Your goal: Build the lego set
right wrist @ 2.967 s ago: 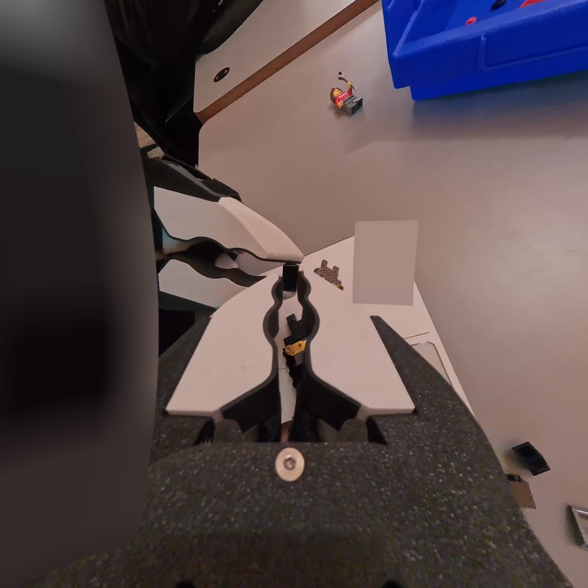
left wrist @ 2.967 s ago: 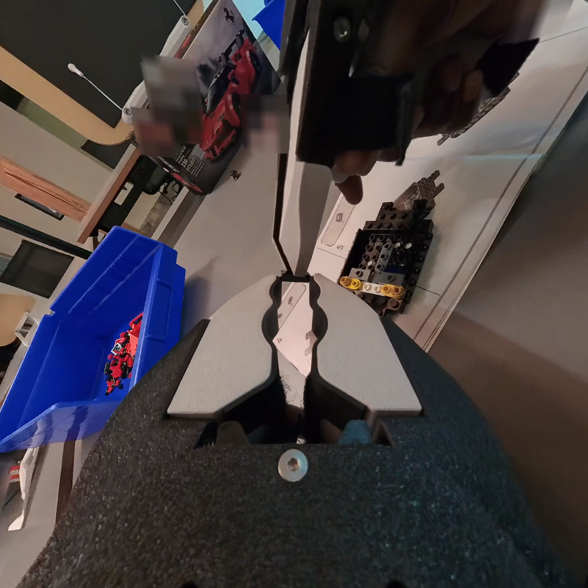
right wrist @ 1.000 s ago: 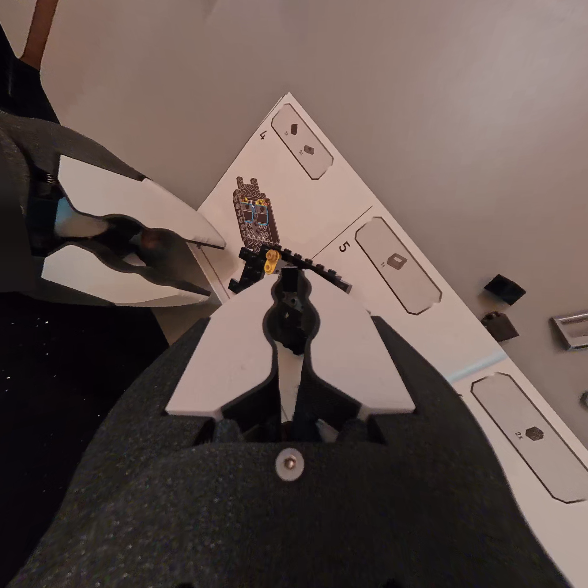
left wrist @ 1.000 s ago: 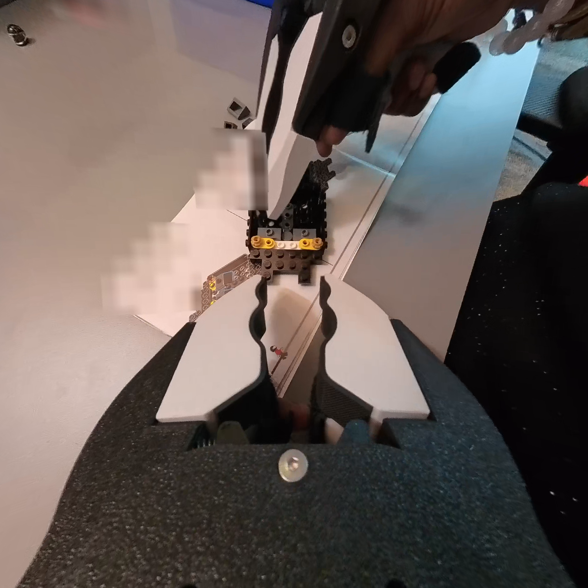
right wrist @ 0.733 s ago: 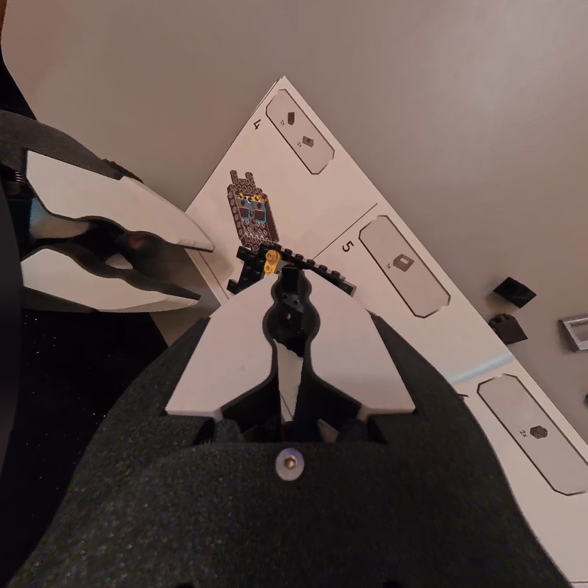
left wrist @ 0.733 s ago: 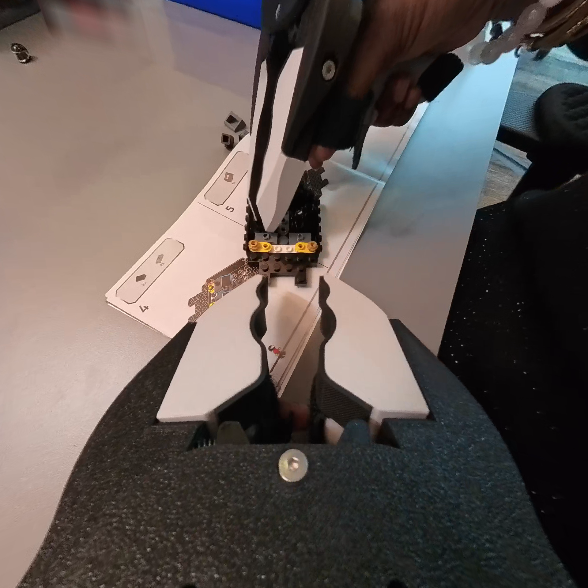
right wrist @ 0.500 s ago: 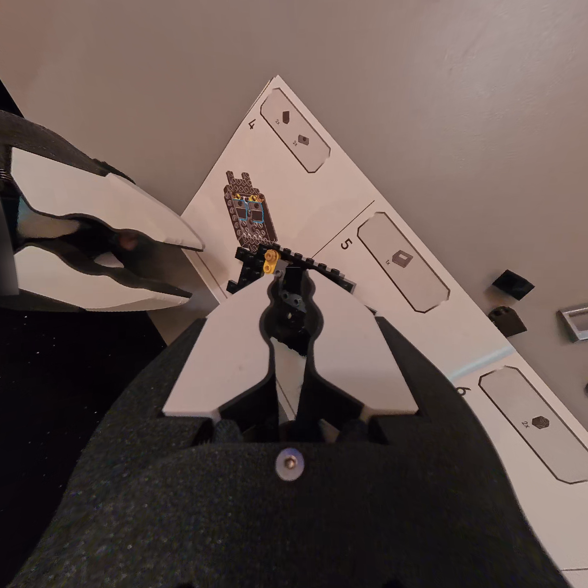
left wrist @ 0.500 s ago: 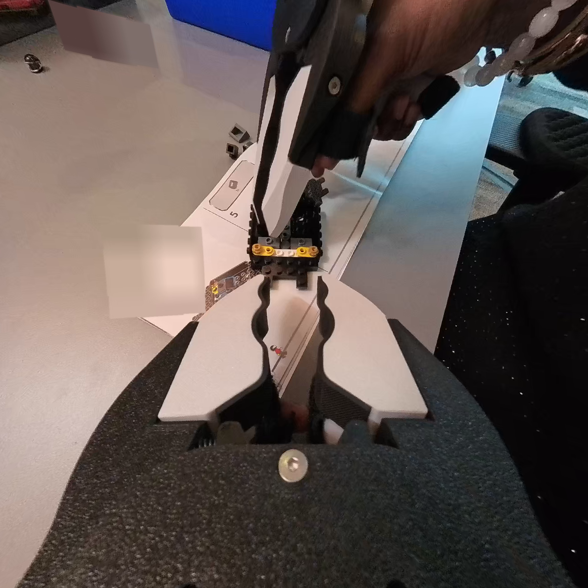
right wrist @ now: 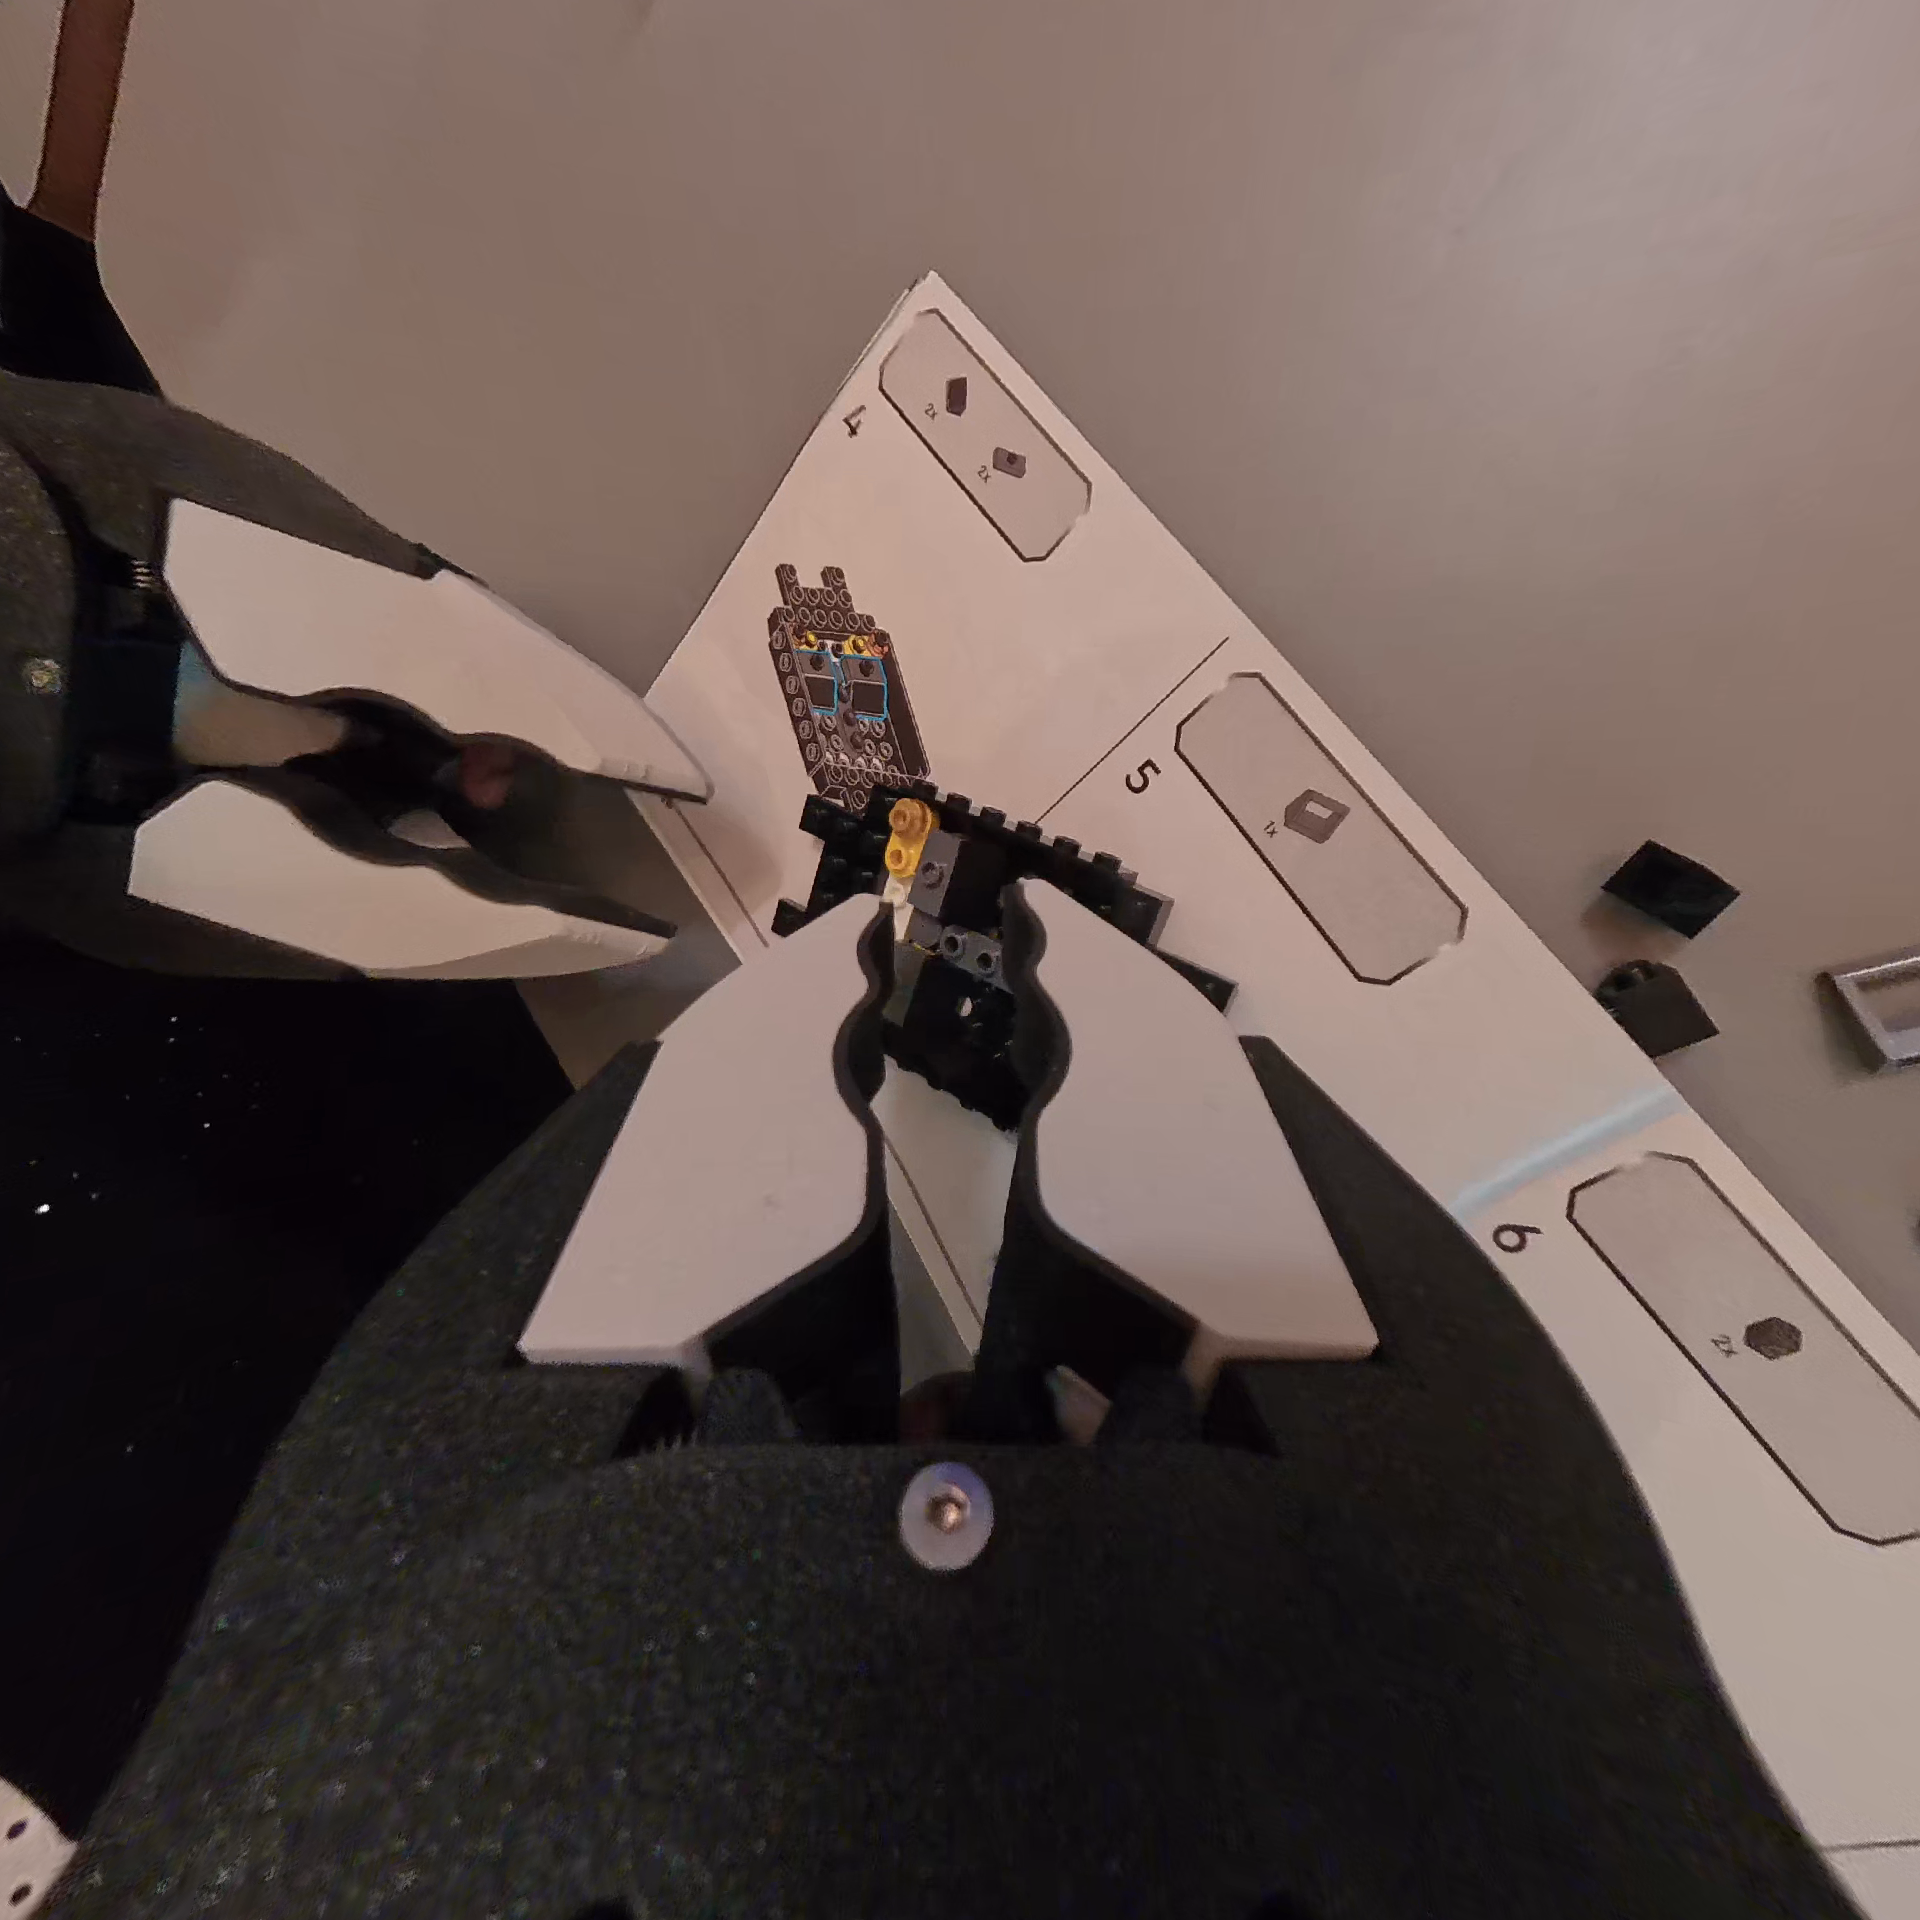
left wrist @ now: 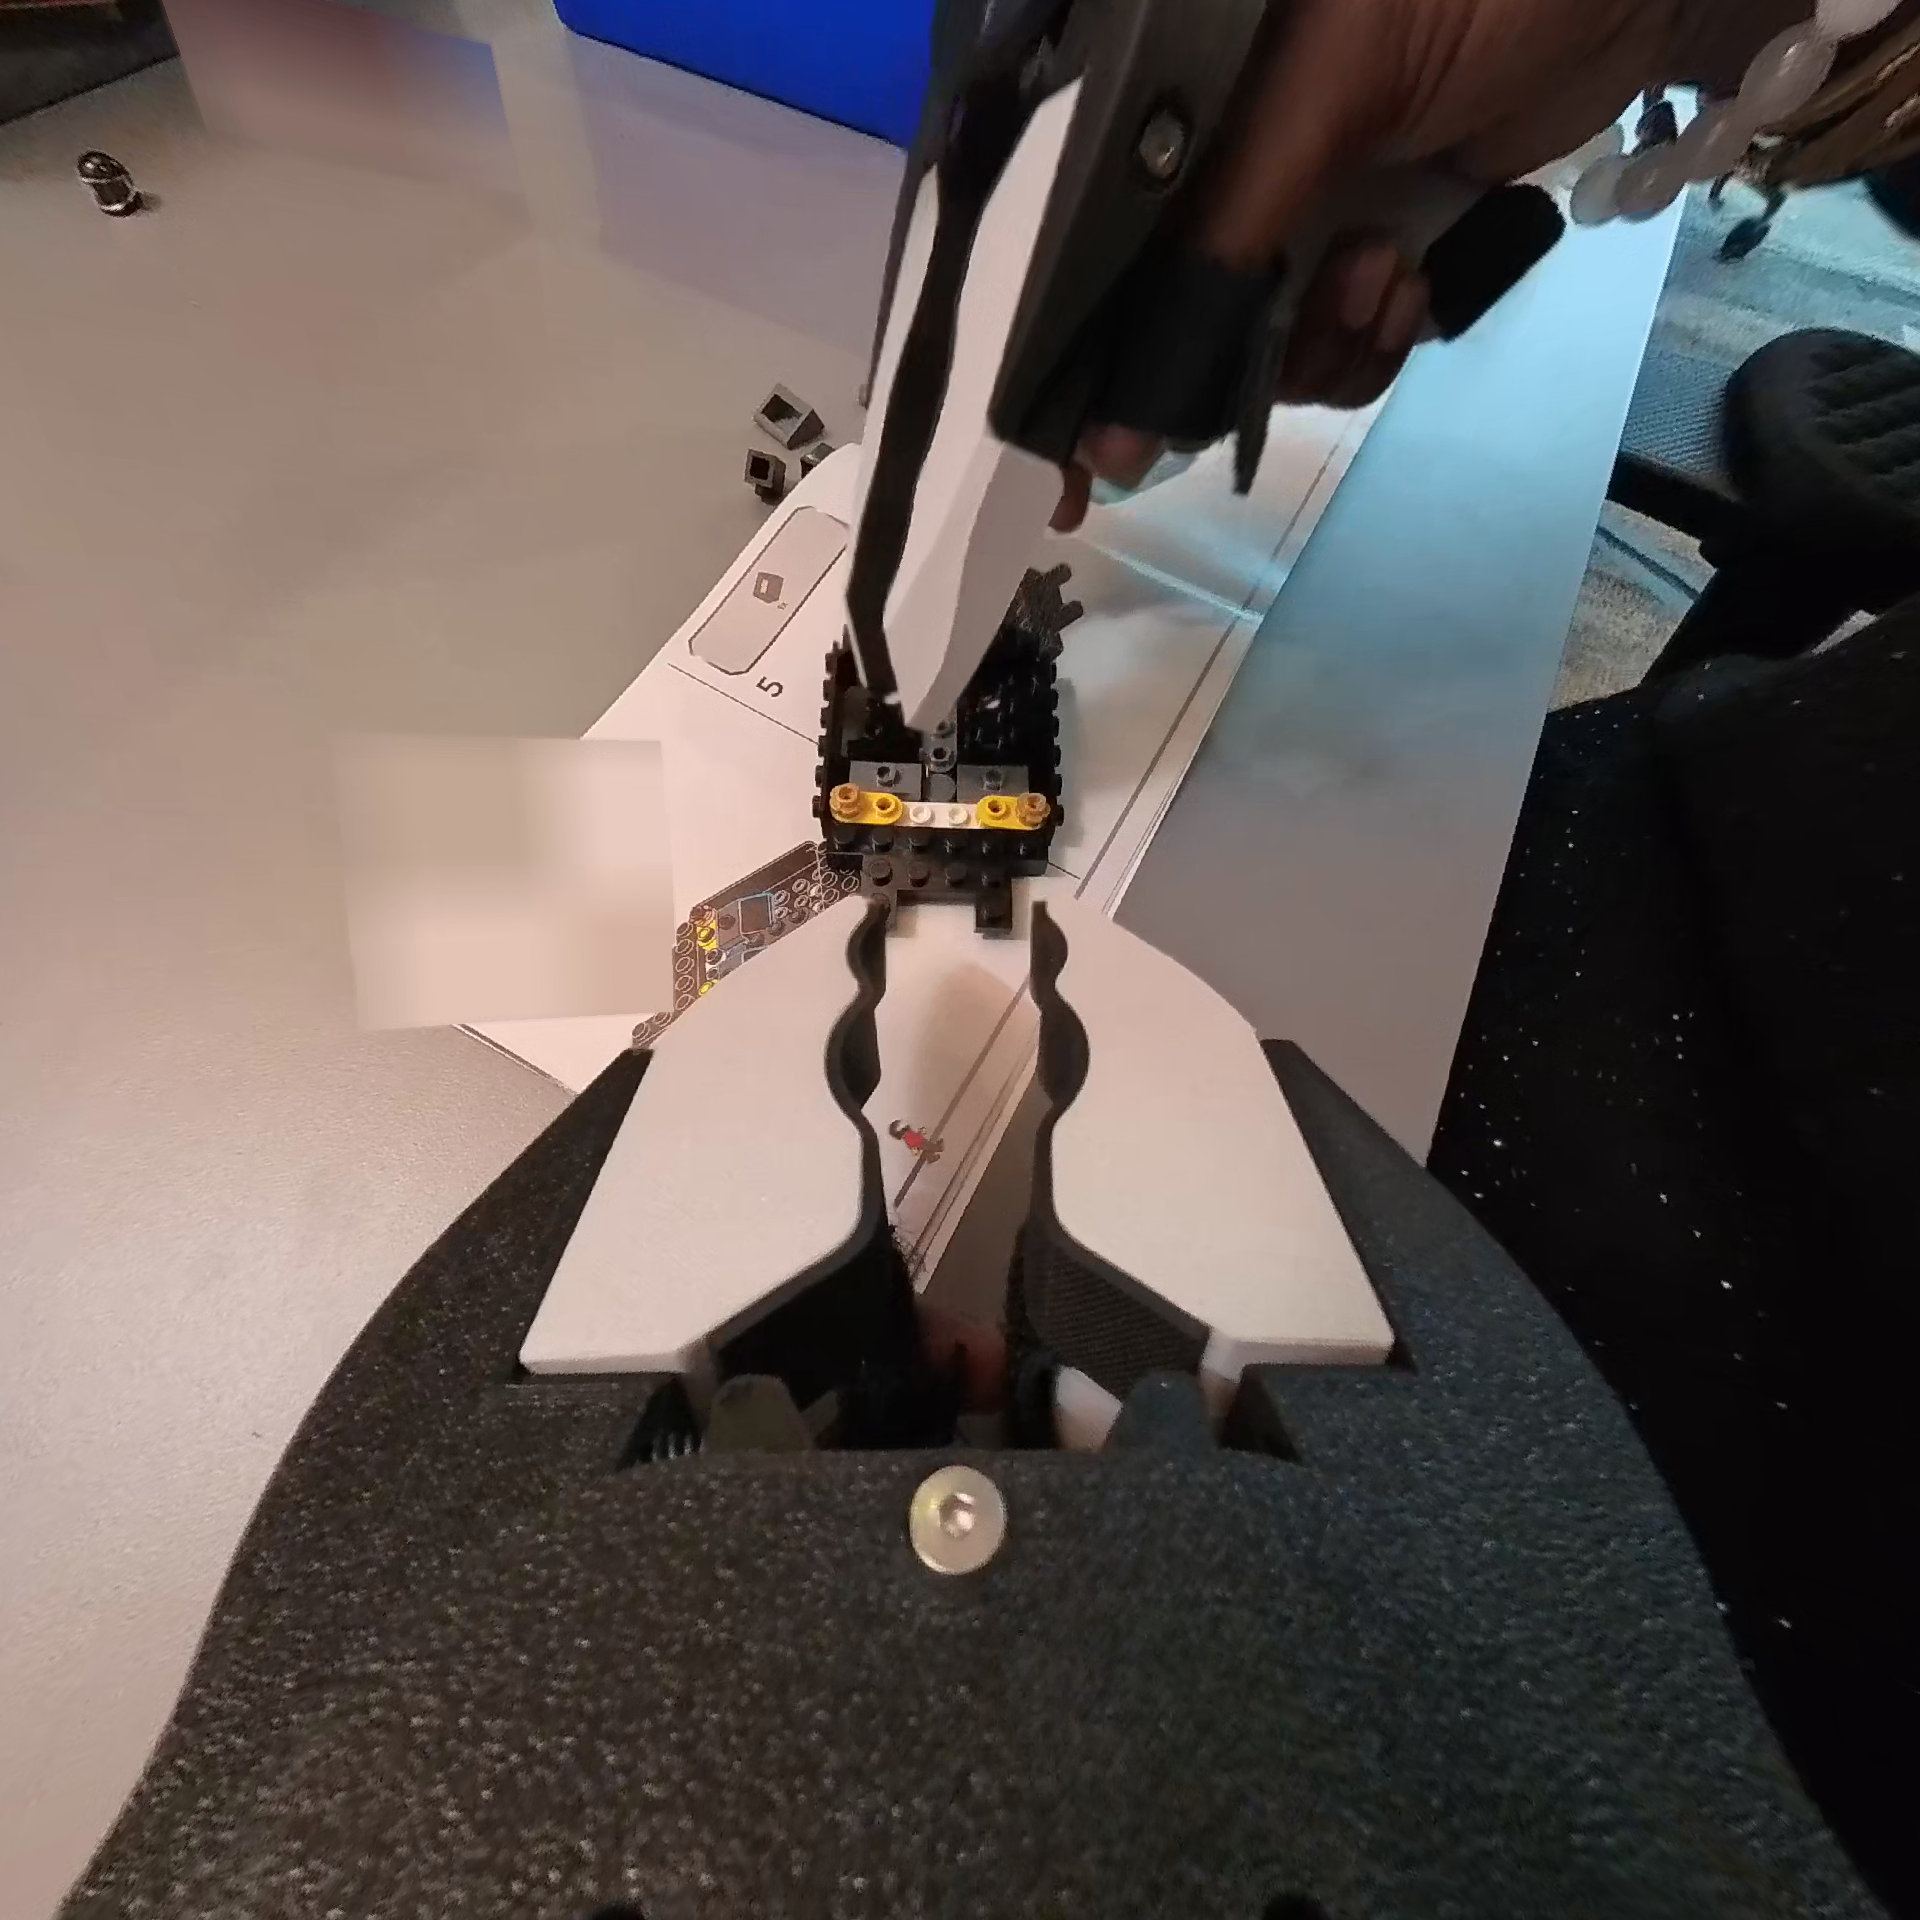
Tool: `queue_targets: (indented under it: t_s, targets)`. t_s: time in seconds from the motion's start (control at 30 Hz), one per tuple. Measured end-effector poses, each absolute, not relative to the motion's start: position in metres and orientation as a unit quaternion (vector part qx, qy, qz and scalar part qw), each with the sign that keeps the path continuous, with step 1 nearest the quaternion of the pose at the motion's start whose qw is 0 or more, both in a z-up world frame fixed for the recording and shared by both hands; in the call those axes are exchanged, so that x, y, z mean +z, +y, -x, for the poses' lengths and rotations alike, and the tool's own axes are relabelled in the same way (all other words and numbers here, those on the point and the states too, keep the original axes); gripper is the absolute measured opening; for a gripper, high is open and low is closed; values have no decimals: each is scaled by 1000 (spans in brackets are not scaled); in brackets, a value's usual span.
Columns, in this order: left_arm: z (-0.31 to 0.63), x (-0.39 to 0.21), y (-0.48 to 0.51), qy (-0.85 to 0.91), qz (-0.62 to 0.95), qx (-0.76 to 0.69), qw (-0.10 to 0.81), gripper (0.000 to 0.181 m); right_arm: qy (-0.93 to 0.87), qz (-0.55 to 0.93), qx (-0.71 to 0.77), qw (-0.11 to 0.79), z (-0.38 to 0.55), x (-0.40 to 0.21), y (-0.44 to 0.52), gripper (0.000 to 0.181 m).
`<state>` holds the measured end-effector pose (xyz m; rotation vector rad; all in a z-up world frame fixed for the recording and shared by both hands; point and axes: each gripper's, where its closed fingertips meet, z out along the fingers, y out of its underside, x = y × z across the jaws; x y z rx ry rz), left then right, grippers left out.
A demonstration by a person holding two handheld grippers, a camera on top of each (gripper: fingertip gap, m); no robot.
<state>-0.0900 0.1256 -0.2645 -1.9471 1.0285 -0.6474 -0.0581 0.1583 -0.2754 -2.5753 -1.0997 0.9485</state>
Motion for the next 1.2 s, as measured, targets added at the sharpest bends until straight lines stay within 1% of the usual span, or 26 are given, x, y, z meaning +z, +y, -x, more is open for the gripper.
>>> queue_targets:
  t_s: [0.07, 0.17, 0.3, 0.4, 0.53, 0.63, 0.73, 0.8, 0.9, 1.0, 1.2]
  targets:
    - [91, -265, 126, 407, 775, -254, 411, 26, -403, 850, 323, 109, 57, -267, 158, 13]
    - [93, -265, 127, 404, 776, -251, 414, 26, -518, 792, 285, 152, 47, -261, 163, 3]
    - [97, -269, 128, 411, 781, -223, 413, 29, -679, 656, 247, 218, 44, -253, 172, 2]
    - [96, -275, 130, 423, 786, -197, 405, 31, -735, 591, 244, 225, 45, -258, 177, 1]
    - [87, -278, 132, 433, 787, -195, 394, 31, -762, 541, 303, 188, 53, -266, 163, 0]
    - [83, -277, 133, 429, 786, -206, 394, 31, -787, 506, 292, 198, 57, -273, 165, 0]
    - [81, -274, 135, 424, 784, -226, 392, 34, -795, 482, 313, 196, 59, -274, 161, 0]
    - [79, -272, 135, 422, 782, -242, 391, 38, -794, 476, 317, 205, 62, -274, 163, 0]
    - [78, -276, 136, 424, 786, -240, 381, 38, -791, 473, 332, 200, 63, -275, 159, 0]
    - [76, -283, 135, 440, 789, -224, 366, 36, -798, 477, 313, 193, 61, -284, 161, 0]
    - [76, -284, 138, 440, 790, -212, 370, 33, -787, 494, 319, 187, 61, -285, 160, 0]
